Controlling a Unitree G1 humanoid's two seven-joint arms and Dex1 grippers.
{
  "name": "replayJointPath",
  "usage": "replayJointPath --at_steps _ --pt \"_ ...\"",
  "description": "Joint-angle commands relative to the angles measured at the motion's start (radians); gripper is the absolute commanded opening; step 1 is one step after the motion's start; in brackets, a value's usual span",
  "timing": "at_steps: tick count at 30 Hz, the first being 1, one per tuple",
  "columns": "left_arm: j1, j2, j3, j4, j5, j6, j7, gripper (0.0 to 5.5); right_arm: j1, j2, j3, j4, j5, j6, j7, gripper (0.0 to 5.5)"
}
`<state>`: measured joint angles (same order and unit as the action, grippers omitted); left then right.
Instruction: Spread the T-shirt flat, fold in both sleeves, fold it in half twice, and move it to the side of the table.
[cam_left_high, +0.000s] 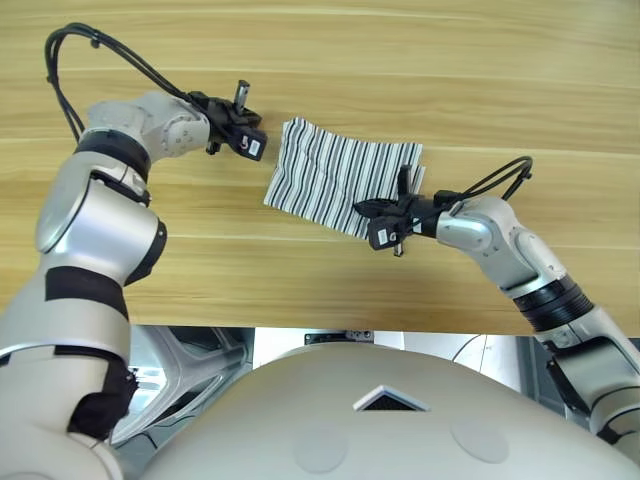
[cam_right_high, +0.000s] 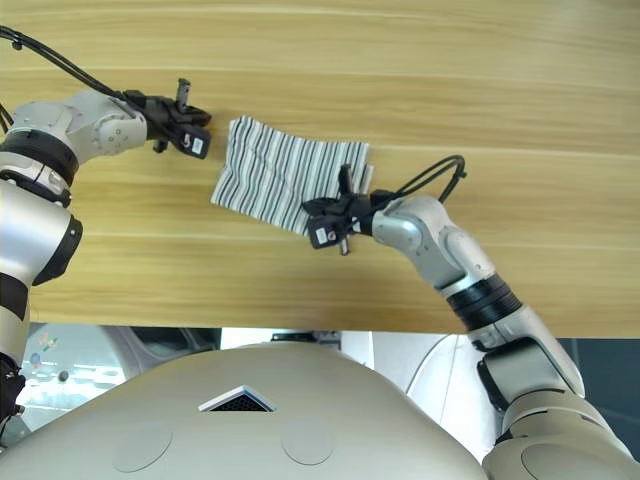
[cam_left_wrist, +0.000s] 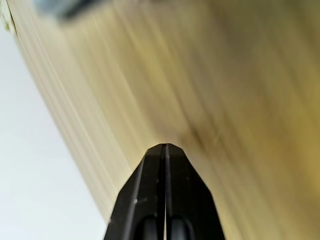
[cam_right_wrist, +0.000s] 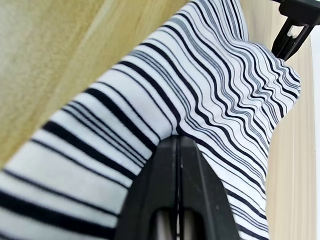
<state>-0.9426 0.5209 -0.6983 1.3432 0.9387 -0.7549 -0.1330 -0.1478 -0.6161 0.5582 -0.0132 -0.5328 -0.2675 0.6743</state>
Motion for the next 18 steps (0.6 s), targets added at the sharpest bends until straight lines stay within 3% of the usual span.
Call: replayJointPath --at_steps 1,4,6,10,14,18 --pt "-0.014 0.007 0.089 0.002 -0.109 -0.020 0.021 0.00 0.086 -0.029 0.036 0.046 -0.015 0.032 0.052 0.03" --pt "0.008 -0.015 0.338 -0.018 -0.414 -0.126 -0.067 0.00 0.075 -0.041 -0.048 -0.028 0.056 0.052 0.043 0.03" --pt "0.041 -0.032 0.497 -0.040 -0.637 -0.172 -0.211 0.00 0.056 -0.052 -0.121 -0.082 0.111 0.063 0.035 0.03" --pt "0.138 -0.102 0.784 -0.135 -1.091 -0.091 -0.600 0.00 -0.016 -0.046 -0.259 -0.188 0.232 0.099 0.036 0.03" --pt "0.229 -0.158 0.954 -0.209 -1.346 0.051 -0.808 0.00 -0.077 -0.025 -0.279 -0.195 0.256 0.110 0.043 0.03" --pt "0.271 -0.203 1.069 -0.212 -1.476 0.197 -0.857 0.00 -0.121 0.041 -0.195 -0.149 0.245 0.106 0.072 0.03"
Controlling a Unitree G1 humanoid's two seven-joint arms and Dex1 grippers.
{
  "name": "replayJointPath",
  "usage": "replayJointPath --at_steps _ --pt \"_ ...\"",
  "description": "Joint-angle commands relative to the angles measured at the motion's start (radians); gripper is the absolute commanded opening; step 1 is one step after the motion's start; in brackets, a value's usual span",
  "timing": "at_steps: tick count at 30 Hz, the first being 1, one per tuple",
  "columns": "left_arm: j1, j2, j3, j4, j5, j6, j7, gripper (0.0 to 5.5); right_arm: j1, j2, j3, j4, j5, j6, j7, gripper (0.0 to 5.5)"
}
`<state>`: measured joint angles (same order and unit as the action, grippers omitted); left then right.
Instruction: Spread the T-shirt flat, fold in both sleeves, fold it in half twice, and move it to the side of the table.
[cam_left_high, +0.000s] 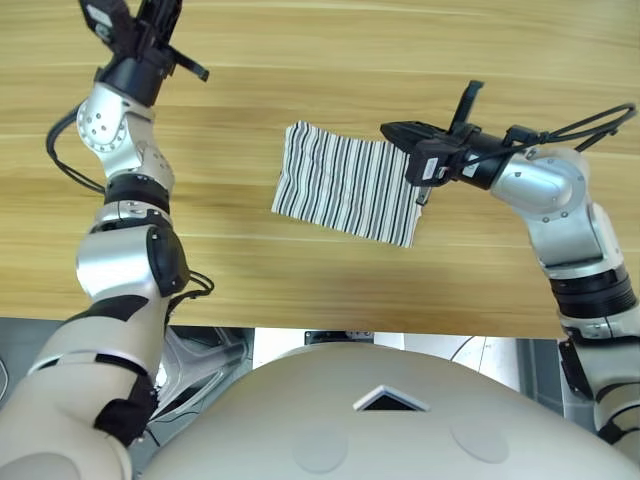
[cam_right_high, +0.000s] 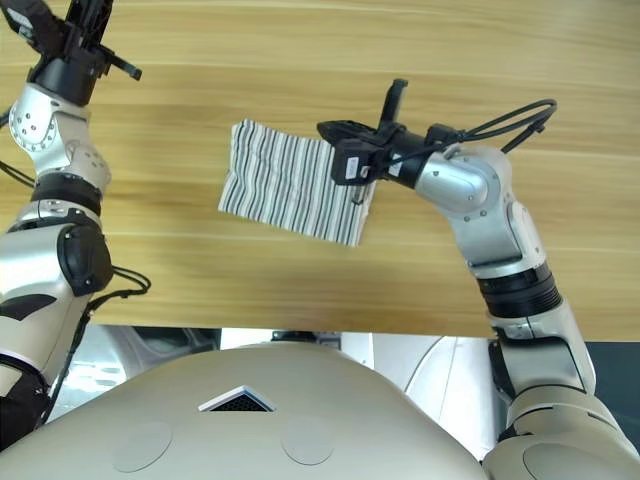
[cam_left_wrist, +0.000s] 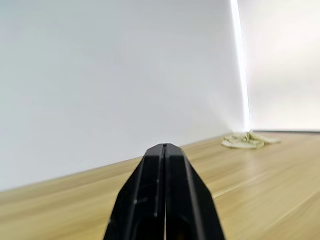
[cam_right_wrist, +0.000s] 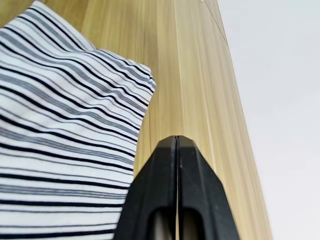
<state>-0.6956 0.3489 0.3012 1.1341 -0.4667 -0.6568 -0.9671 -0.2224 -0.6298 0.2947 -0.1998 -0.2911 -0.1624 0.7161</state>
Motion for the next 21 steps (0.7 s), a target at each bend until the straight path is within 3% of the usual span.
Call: replayJointPath --at_steps 1,7,13,17,21 --pt "0.026 -0.041 0.086 0.001 -0.085 0.123 -0.021 0.00 -0.055 0.070 0.090 0.059 -0.005 -0.004 0.035 0.03" --pt "0.006 -0.060 0.230 0.005 -0.215 0.299 -0.019 0.00 -0.112 0.172 0.193 0.269 -0.043 -0.026 0.029 0.03" --pt "0.007 -0.066 0.269 0.008 -0.213 0.320 -0.005 0.00 -0.167 0.264 0.217 0.672 -0.084 -0.085 -0.077 0.03" --pt "0.004 -0.071 0.279 0.024 -0.207 0.320 0.020 0.00 -0.228 0.299 0.160 1.000 -0.044 -0.115 -0.160 0.03" --pt "0.013 -0.072 0.285 0.075 -0.182 0.297 0.136 0.00 -0.318 0.290 0.012 1.363 0.051 -0.036 -0.334 0.03"
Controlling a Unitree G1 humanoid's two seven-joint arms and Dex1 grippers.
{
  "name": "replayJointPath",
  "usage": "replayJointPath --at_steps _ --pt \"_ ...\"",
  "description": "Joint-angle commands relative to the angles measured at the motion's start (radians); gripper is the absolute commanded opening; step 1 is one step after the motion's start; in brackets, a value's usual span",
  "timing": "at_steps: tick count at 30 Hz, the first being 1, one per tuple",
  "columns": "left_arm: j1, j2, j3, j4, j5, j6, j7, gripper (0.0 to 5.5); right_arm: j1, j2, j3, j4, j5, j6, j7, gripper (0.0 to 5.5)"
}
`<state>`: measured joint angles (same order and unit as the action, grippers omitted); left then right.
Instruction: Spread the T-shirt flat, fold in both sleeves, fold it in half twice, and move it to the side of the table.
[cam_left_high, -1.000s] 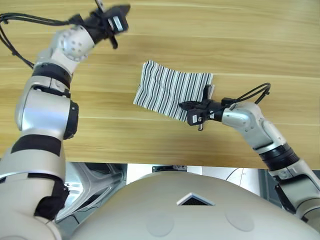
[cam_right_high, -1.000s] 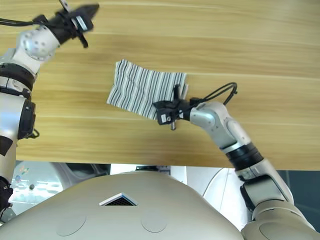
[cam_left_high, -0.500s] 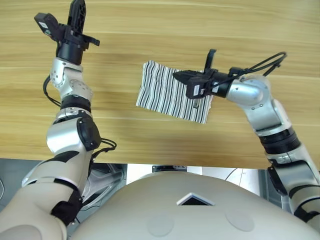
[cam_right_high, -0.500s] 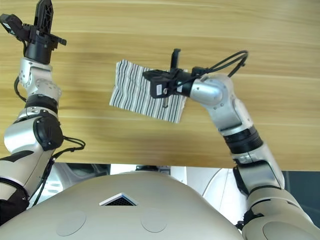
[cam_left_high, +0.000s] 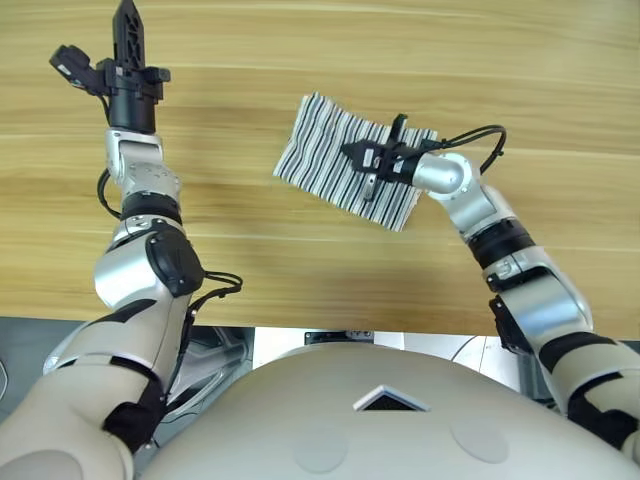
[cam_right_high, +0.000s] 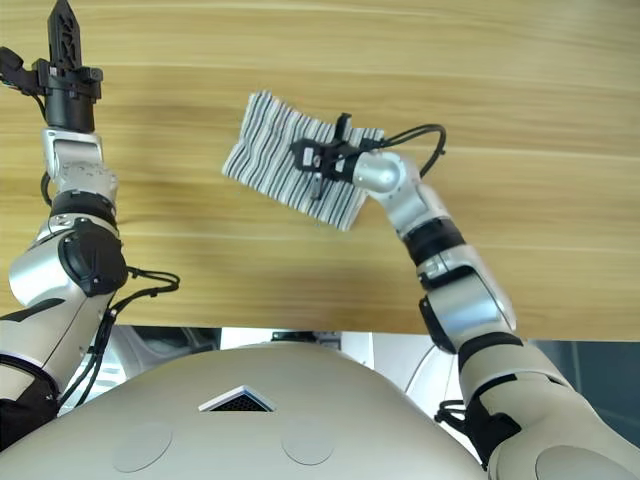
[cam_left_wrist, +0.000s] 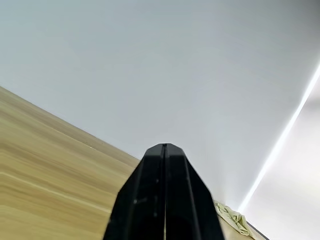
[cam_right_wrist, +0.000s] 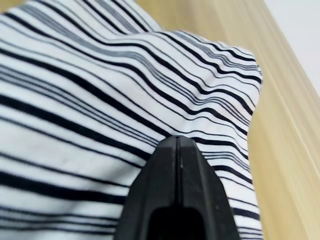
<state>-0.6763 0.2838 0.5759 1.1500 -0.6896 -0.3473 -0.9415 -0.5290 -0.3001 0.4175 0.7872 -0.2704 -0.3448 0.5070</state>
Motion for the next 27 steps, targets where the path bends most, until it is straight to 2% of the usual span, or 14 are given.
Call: replayJointPath --at_steps 1,5,8,11,19,27 --pt "-0.003 -0.004 0.012 0.072 0.044 -0.018 0.137 0.00 -0.021 -0.066 -0.157 0.434 0.061 0.180 -0.181 0.03" --pt "0.022 0.007 0.026 0.107 0.061 -0.046 0.244 0.00 -0.011 -0.194 -0.334 0.560 0.172 0.281 -0.400 0.03" --pt "0.033 0.015 0.027 0.140 0.096 -0.048 0.372 0.00 0.026 -0.273 -0.451 0.585 0.232 0.307 -0.476 0.03" --pt "0.052 0.031 0.026 0.153 0.134 -0.054 0.469 0.00 0.037 -0.320 -0.518 0.588 0.244 0.325 -0.514 0.03" --pt "0.078 0.052 0.042 0.153 0.174 -0.055 0.525 0.00 -0.018 -0.306 -0.617 0.574 0.265 0.272 -0.486 0.03" --pt "0.081 0.053 0.040 0.152 0.205 -0.064 0.534 0.00 -0.101 -0.337 -0.678 0.523 0.291 0.073 -0.361 0.03"
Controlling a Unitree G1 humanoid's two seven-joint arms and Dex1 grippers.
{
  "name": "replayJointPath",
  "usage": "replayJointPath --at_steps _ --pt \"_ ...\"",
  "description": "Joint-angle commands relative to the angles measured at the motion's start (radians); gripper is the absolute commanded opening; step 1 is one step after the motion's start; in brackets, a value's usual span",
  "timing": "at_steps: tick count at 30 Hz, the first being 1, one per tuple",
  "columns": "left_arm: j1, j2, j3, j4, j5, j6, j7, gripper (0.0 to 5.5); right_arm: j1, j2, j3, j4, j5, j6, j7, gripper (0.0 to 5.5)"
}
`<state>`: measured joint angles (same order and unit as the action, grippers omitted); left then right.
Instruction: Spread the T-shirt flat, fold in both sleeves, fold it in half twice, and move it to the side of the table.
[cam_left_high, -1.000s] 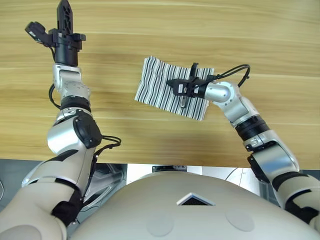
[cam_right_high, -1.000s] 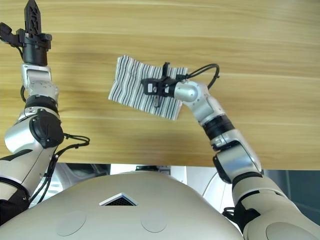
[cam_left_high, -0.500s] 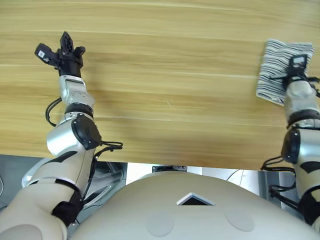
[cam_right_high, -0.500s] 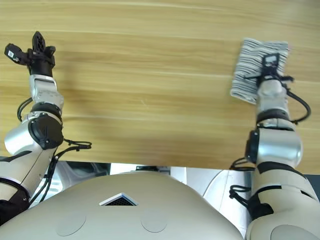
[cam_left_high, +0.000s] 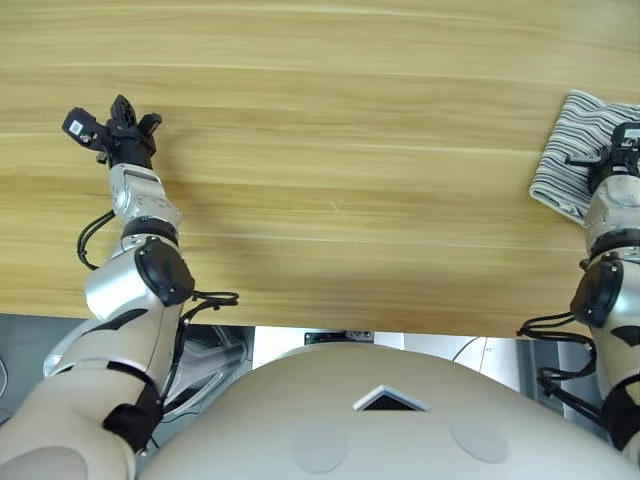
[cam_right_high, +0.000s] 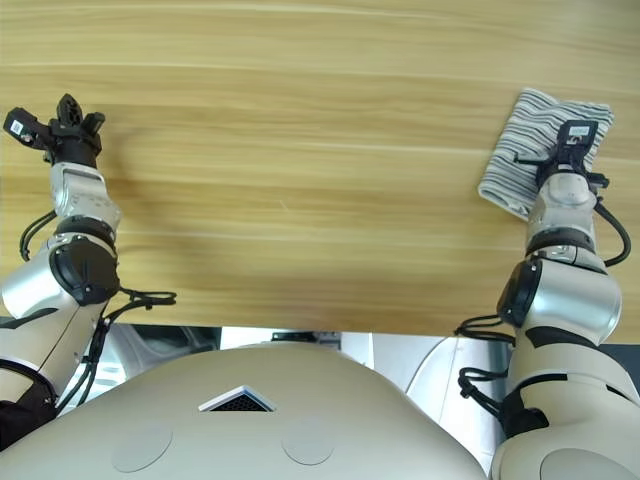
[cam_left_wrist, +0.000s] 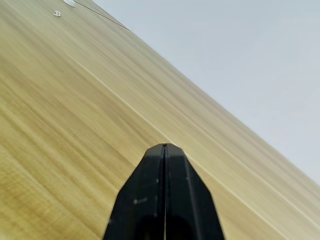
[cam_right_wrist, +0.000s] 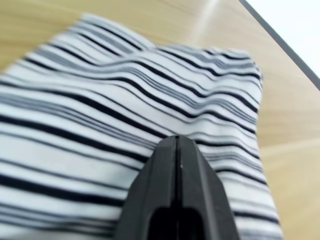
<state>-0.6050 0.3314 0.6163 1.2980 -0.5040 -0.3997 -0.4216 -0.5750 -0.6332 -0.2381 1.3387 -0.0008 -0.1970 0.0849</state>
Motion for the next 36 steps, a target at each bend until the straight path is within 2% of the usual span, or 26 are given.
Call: replayJointPath --at_steps 1,4,8,12,14,17,19,21,22,23,24,25,26,27,28,29,31,33,34,36 --pt "0.008 0.004 -0.005 0.005 0.026 -0.014 0.015 0.00 -0.065 -0.013 -0.032 -0.049 0.038 -0.119 0.096 0.03" --pt "0.007 0.000 -0.011 0.004 0.039 -0.023 0.013 0.00 -0.086 -0.018 -0.053 -0.128 0.076 -0.231 0.190 0.03" --pt "0.001 -0.009 -0.009 0.005 0.049 -0.025 0.009 0.00 -0.045 0.008 -0.037 -0.363 0.114 -0.326 0.287 0.03" --pt "-0.003 -0.021 -0.032 0.000 0.076 -0.042 -0.005 0.00 0.062 0.105 0.085 -0.736 0.059 -0.326 0.299 0.03" --pt "-0.005 -0.031 -0.059 0.000 0.108 -0.059 -0.001 0.00 0.070 0.138 0.232 -0.777 -0.247 -0.313 0.099 0.03" --pt "0.002 -0.044 -0.118 -0.001 0.183 -0.117 0.046 0.00 -0.016 0.196 0.488 -0.645 -0.690 -0.172 -0.297 0.03" --pt "0.006 -0.047 -0.161 0.000 0.241 -0.153 0.101 0.00 -0.073 0.239 0.570 -0.529 -0.800 -0.128 -0.465 0.03" --pt "0.006 -0.049 -0.196 0.002 0.287 -0.173 0.138 0.00 -0.108 0.276 0.579 -0.451 -0.810 -0.170 -0.601 0.03" --pt "0.005 -0.050 -0.205 0.004 0.298 -0.177 0.150 0.00 -0.113 0.321 0.501 -0.411 -0.672 -0.284 -0.561 0.03" --pt "0.004 -0.050 -0.211 0.005 0.306 -0.180 0.160 0.00 -0.116 0.378 0.399 -0.377 -0.475 -0.383 -0.443 0.03" --pt "0.003 -0.049 -0.212 0.006 0.311 -0.180 0.167 0.00 -0.127 0.484 0.189 -0.405 -0.080 -0.306 -0.114 0.03" --pt "0.003 -0.048 -0.213 0.006 0.313 -0.180 0.171 0.00 -0.155 0.560 -0.016 -0.418 0.265 -0.129 0.187 0.03" --pt "0.002 -0.048 -0.213 0.006 0.313 -0.181 0.172 0.00 -0.216 0.573 -0.265 -0.365 0.572 0.199 0.434 0.03" --pt "0.001 -0.047 -0.213 0.006 0.311 -0.180 0.170 0.00 -0.264 0.561 -0.442 -0.298 0.765 0.451 0.576 0.03" --pt "0.000 -0.046 -0.213 0.006 0.310 -0.179 0.165 0.00 -0.290 0.547 -0.507 -0.228 0.808 0.516 0.581 0.03" --pt "-0.003 -0.046 -0.212 0.006 0.307 -0.175 0.160 0.00 -0.293 0.542 -0.482 -0.180 0.759 0.488 0.543 0.03" --pt "-0.007 -0.044 -0.209 0.007 0.302 -0.168 0.150 0.00 -0.246 0.552 -0.284 -0.163 0.529 0.191 0.401 0.03" --pt "-0.010 -0.041 -0.208 0.007 0.301 -0.161 0.148 0.00 -0.182 0.522 0.039 -0.156 0.117 -0.116 0.048 0.03" --pt "-0.010 -0.038 -0.210 0.008 0.303 -0.157 0.151 0.00 -0.169 0.492 0.230 -0.152 -0.129 -0.171 -0.202 0.03" --pt "-0.012 -0.032 -0.221 0.009 0.314 -0.158 0.169 0.00 -0.168 0.458 0.474 -0.132 -0.438 -0.172 -0.536 0.03"
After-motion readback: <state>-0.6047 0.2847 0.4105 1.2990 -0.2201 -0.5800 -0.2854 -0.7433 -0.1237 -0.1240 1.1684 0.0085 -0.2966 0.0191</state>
